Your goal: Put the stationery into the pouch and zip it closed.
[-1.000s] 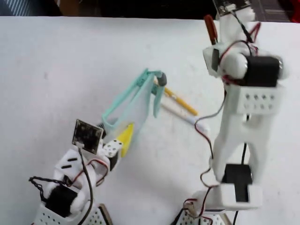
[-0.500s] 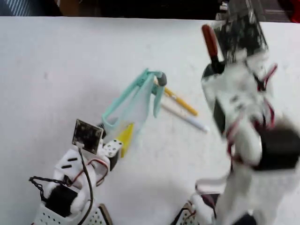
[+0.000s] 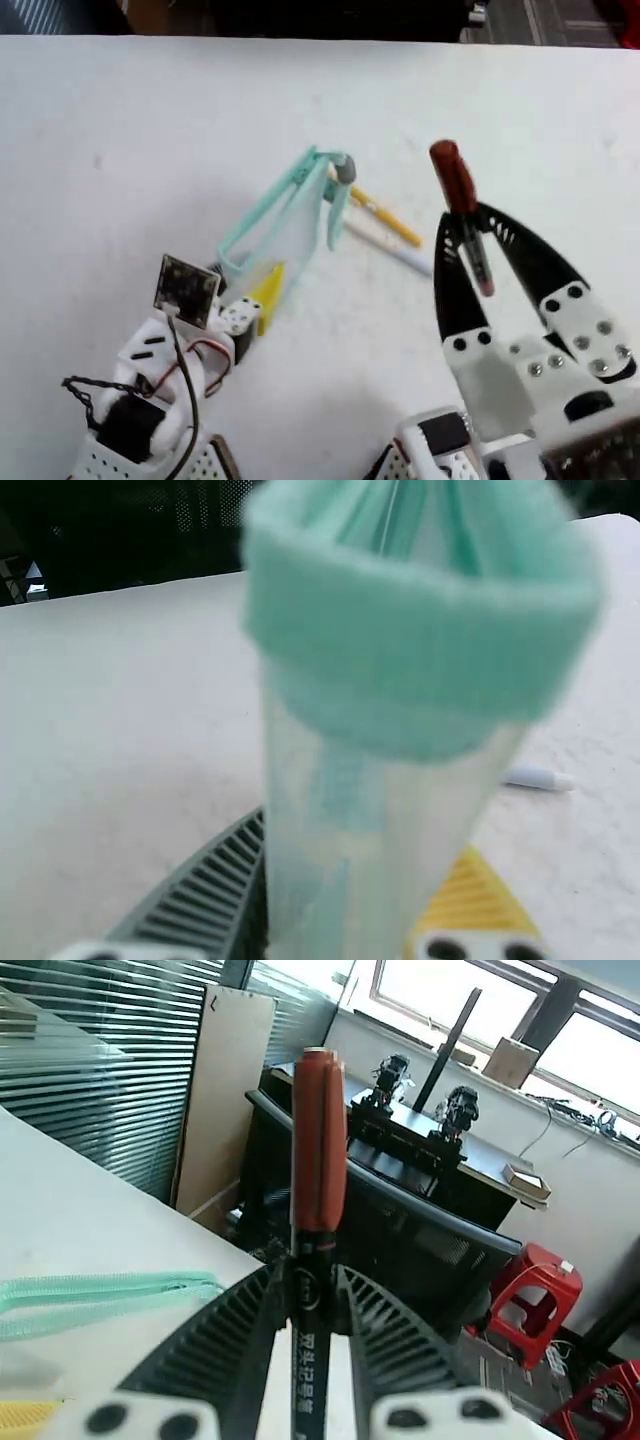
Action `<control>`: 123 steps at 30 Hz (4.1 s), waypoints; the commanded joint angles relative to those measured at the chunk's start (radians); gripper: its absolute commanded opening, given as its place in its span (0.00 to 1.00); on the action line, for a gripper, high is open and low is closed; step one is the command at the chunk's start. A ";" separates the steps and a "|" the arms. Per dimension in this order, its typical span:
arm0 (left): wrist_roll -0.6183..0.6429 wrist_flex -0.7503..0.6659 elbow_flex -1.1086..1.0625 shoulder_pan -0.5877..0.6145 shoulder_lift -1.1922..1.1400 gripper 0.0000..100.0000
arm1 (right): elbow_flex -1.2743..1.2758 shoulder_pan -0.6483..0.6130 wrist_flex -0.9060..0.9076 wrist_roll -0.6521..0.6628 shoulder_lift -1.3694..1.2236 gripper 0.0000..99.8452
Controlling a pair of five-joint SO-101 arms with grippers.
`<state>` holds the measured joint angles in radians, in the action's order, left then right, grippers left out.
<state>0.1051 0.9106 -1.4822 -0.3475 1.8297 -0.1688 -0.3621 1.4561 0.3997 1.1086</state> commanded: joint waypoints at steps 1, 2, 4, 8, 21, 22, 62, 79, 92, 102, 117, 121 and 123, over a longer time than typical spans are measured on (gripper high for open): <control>0.008 0.008 0.008 -0.013 -0.002 0.18 | 0.100 -0.013 -0.099 0.003 0.071 0.02; 0.008 0.008 0.006 -0.013 -0.002 0.18 | 0.120 -0.013 -0.127 0.002 0.091 0.02; 0.008 0.005 0.006 -0.013 -0.002 0.18 | 0.138 -0.019 -0.180 0.000 0.122 0.02; 0.008 0.005 0.006 -0.013 -0.002 0.18 | 0.143 -0.058 -0.245 -0.117 0.130 0.02; 0.008 0.003 0.006 -0.013 -0.002 0.18 | 0.141 -0.306 -0.415 -0.339 -0.028 0.02; 0.008 0.003 0.006 -0.013 -0.002 0.18 | 0.141 -0.332 -0.418 -0.342 -0.039 0.02; 0.006 0.017 0.015 -0.005 -0.002 0.23 | 0.684 -0.386 -0.905 -0.334 -0.171 0.02; 0.006 0.017 0.009 -0.005 -0.002 0.23 | 0.694 -0.401 -0.762 -0.215 -0.170 0.02; 0.006 0.017 0.008 -0.004 -0.002 0.23 | 0.689 -0.401 -0.725 -0.216 -0.170 0.19; 0.006 0.017 0.008 -0.004 -0.002 0.23 | 0.549 -0.401 -0.610 -0.210 -0.170 0.17; 0.006 0.017 0.008 -0.004 -0.002 0.23 | 0.331 -0.177 -0.374 -0.216 -0.136 0.17; 0.006 0.017 0.008 -0.007 -0.002 0.23 | 0.244 -0.130 -0.237 -0.209 -0.188 0.17; 0.006 0.017 0.008 -0.007 -0.002 0.23 | 0.213 -0.087 -0.213 -0.209 -0.220 0.17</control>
<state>0.1051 0.9229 -1.4837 -0.3475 1.8282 0.1151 -0.5033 1.2045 0.1803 0.9352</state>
